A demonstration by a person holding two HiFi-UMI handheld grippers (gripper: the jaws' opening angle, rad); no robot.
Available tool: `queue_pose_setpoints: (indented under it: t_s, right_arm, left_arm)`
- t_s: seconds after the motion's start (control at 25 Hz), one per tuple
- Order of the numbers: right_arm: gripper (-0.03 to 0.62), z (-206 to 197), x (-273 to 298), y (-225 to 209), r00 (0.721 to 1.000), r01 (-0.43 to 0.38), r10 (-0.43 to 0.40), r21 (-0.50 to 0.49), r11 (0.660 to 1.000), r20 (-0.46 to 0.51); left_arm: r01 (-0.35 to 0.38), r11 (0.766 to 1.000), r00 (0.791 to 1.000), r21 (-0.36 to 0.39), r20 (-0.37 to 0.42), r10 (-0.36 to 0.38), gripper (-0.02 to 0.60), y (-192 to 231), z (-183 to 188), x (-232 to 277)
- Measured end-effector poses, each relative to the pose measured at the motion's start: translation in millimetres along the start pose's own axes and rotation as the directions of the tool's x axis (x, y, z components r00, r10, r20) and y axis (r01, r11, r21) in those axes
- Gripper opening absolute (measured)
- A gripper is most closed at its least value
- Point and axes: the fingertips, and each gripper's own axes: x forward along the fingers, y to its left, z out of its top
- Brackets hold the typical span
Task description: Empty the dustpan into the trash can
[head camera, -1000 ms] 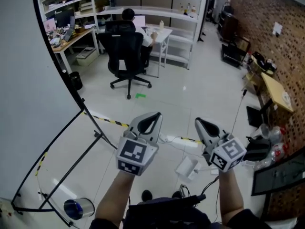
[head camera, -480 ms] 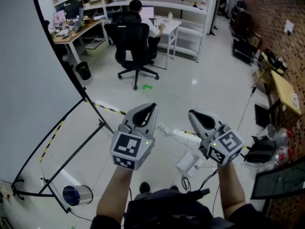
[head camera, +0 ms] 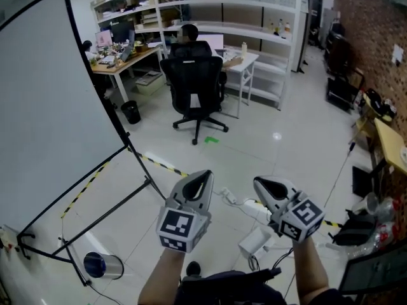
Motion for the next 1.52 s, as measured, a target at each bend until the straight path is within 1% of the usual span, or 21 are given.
queue_pose_setpoints:
  t_s: [0.28,0.52,0.76,0.96,1.08,1.2,1.36,1.52]
  right_arm:
    - [0.008,-3.4,-11.4,26.0,0.995,-0.098,0.098,-0.026,0.995,0.010]
    - [0.008,-20.5,-6.3,50.4,0.983,-0.186,0.186,-0.004,0.983,-0.008]
    - [0.008,-26.7,5.9,84.0,0.960,-0.280,0.280,0.000,0.960,-0.018]
    - [0.008,-22.0,14.1,111.3,0.943,-0.332,0.332,0.001,0.943,-0.014]
    - [0.008,-15.6,19.2,134.8,0.929,-0.369,0.369,-0.003,0.929,-0.021]
    - [0.008,-8.5,27.9,157.6,0.917,-0.398,0.397,-0.010,0.917,-0.029]
    - [0.008,-5.7,47.8,190.0,0.912,-0.410,0.409,-0.015,0.912,-0.038]
    - [0.008,0.0,72.4,236.5,0.902,-0.431,0.430,-0.044,0.901,-0.032]
  left_arm:
    - [-0.056,0.998,0.998,0.019,-0.004,0.056,-0.003,-21.2,-2.5,-27.0]
    - [-0.114,0.993,0.993,0.009,-0.035,0.114,-0.002,-23.7,-18.3,-51.3]
    - [-0.190,0.982,0.979,-0.015,-0.071,0.189,-0.003,-16.9,-30.8,-87.3]
    - [-0.250,0.968,0.965,0.005,-0.079,0.249,-0.002,-11.4,-27.3,-118.9]
    - [-0.276,0.961,0.958,0.013,-0.078,0.276,-0.002,-3.0,-22.5,-142.8]
    - [-0.276,0.961,0.958,0.009,-0.078,0.275,-0.003,6.9,-16.9,-162.5]
    - [-0.292,0.956,0.953,-0.003,-0.090,0.290,-0.002,26.8,-21.3,-195.8]
    - [-0.320,0.947,0.944,-0.028,-0.091,0.316,-0.003,57.1,-27.3,-240.0]
